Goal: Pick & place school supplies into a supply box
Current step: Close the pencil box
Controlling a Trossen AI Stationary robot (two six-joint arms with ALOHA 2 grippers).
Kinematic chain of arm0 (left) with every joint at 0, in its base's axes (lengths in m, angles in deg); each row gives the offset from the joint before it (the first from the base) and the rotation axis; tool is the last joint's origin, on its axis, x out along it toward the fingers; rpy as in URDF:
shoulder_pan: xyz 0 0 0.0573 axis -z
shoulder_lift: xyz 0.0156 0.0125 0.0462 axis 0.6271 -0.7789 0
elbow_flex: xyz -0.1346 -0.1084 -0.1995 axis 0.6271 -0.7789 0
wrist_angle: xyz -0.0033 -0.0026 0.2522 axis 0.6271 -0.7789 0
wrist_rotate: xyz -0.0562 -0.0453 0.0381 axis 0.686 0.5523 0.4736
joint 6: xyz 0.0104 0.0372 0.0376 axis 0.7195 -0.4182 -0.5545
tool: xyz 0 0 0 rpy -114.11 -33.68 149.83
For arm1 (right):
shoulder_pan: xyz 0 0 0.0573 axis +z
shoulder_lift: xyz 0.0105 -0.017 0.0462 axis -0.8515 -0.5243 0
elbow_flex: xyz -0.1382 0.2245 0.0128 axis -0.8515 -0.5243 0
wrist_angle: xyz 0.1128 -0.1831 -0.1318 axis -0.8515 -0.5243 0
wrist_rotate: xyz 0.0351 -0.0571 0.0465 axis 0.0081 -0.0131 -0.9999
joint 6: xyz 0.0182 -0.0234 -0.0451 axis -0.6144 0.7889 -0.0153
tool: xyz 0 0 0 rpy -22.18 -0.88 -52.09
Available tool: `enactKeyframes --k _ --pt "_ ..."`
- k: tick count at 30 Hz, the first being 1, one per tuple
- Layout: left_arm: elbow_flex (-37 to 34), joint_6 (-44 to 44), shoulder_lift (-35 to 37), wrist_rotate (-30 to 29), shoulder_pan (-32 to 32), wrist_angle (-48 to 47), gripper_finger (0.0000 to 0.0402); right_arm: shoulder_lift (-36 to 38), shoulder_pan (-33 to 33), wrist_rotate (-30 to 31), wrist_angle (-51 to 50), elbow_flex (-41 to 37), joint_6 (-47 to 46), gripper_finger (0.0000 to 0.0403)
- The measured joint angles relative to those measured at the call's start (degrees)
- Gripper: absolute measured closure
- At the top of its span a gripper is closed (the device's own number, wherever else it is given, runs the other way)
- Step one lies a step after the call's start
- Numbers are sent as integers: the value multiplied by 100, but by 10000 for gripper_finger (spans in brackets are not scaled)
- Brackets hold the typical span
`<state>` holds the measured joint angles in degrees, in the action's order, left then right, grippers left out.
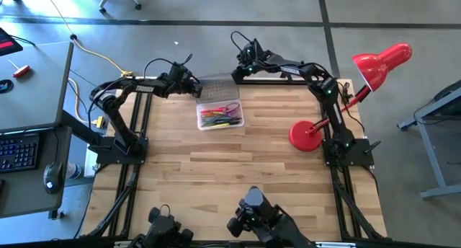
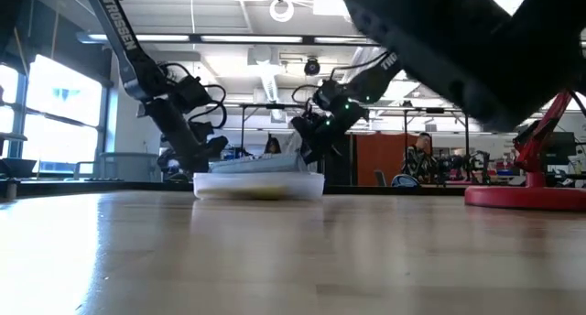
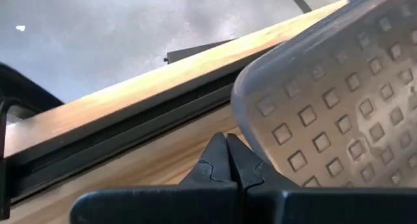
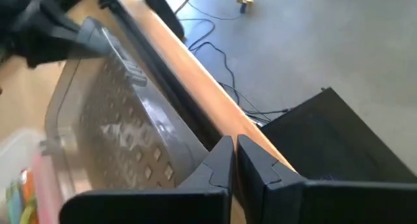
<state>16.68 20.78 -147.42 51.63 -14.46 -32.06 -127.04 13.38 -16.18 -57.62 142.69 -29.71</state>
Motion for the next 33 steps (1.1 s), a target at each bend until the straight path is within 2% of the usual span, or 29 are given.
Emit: enactKeyframes --k 6,14,17,24,27,30,33 --pt "2 -100 352 6 9 16 387 241 121 5 -620 1 591 402" --pt "7 -272 812 211 93 -49 386 374 407 250 -642 -21 994 402" --pt "7 -328 905 248 235 -166 392 461 549 154 -726 -25 1130 402" --pt "7 -440 1341 228 662 -392 389 749 884 -59 -1288 -29 1432 403" --pt "7 -440 1724 236 885 -617 392 949 1039 249 -1467 -28 1579 403" --pt "9 -440 2193 722 1242 -1129 392 1082 1121 613 -1490 -29 1698 403" --pt "13 -405 2491 1045 1899 -1862 390 1117 1054 779 -1189 -29 1647 403"
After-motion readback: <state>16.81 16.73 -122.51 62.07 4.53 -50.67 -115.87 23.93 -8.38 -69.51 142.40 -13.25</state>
